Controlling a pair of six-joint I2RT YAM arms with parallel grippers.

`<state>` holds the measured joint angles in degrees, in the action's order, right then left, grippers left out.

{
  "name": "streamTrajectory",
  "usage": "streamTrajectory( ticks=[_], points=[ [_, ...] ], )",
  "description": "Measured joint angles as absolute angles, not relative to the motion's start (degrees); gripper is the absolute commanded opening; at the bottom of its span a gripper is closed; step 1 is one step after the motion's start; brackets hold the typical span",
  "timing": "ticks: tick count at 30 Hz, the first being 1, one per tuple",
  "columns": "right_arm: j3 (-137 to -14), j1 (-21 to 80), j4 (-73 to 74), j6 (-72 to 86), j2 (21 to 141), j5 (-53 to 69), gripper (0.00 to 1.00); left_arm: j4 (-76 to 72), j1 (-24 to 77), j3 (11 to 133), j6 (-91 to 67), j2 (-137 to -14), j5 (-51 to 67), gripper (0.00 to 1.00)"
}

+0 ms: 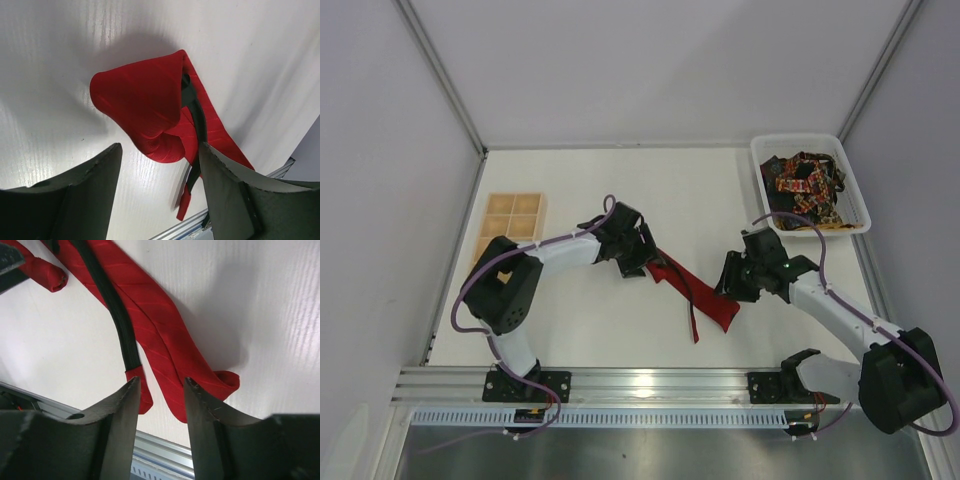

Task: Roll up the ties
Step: Flatten the tie

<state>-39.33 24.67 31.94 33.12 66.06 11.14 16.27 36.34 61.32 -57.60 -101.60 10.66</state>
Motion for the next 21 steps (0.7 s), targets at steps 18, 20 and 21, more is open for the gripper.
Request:
streamTrajectory(
  ticks=[18,20,21],
  points=[
    [-38.6,22.9,34.4,34.3,63.4,13.4,0.59,10.4,35.4,59.5,-57.6,-102.8,18.4,0.00],
    [-38.6,22.9,34.7,34.3,63.4,13.6,0.59,8.7,34.0,55.2,-57.8,-100.2,20.3,0.00],
    [-38.6,22.9,34.8,34.3,63.5,13.6,0.59,8.0,33.1,53.1,-58.2,-98.8,21.4,0.00]
  ],
)
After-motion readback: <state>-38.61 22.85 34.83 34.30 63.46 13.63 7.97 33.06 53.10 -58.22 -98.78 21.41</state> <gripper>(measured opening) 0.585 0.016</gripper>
